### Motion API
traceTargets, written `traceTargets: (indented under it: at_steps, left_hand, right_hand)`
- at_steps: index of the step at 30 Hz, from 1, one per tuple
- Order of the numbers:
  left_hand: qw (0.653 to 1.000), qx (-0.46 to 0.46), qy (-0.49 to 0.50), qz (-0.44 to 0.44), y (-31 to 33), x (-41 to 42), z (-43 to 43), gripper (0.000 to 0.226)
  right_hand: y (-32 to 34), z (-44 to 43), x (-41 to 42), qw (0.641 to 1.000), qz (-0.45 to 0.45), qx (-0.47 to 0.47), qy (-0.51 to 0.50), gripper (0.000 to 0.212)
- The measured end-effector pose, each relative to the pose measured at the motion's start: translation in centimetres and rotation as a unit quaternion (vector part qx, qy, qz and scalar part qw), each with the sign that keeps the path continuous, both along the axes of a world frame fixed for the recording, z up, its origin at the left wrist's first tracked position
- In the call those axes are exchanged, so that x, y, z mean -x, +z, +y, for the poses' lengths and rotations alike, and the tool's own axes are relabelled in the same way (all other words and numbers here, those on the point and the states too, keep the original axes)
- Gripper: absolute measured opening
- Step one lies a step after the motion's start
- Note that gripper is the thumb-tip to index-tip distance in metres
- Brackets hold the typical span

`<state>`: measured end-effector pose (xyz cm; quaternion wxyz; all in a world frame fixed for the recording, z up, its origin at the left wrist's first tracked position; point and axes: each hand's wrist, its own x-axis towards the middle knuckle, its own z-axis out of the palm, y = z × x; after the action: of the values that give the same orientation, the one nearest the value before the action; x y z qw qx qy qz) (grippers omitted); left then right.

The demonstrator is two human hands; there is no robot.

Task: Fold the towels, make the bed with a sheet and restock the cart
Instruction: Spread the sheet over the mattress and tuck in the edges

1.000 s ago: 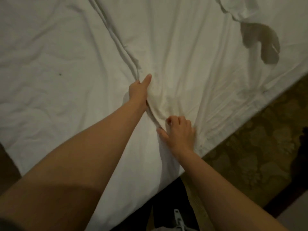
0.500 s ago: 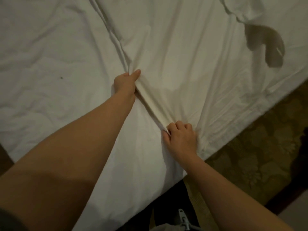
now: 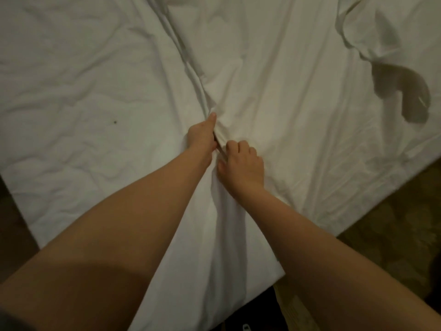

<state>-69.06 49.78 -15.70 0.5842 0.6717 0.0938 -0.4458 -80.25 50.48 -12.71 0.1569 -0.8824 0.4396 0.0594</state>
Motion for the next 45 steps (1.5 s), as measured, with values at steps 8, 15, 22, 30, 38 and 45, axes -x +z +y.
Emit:
traceTargets:
  at_steps: [8,15,22,30,38,45]
  left_hand:
    - [0.997,0.050,-0.056,0.016,0.1,-1.5,-1.3,0.010]
    - [0.997,0.048,-0.053,0.015,1.2,-4.5,-4.0,0.017]
    - [0.994,0.076,-0.029,0.068,2.4,-5.6,-5.7,0.037]
    - [0.994,0.089,-0.005,0.067,2.4,-8.0,-5.1,0.010]
    - [0.997,-0.013,-0.016,-0.074,2.0,-9.6,-5.3,0.016]
    - [0.978,-0.098,-0.020,-0.186,1.0,-10.0,-4.1,0.026]
  right_hand:
    - [-1.2,-2.6,-0.5,0.998,0.040,-0.006,0.046,0.023]
    - [-0.3,-2.6,-0.4,0.997,0.005,-0.047,0.062,0.025]
    - [-0.9,-2.4,-0.7,0.998,-0.020,-0.042,0.033,0.023]
    - [-1.2,-2.3,-0.8,0.999,-0.031,-0.030,0.014,0.023]
    - [-1.1,-2.3,-0.9,0.997,-0.072,-0.008,0.021,0.035]
    - [-0.9,-2.6,-0.9,0.998,-0.022,-0.056,0.022,0.024]
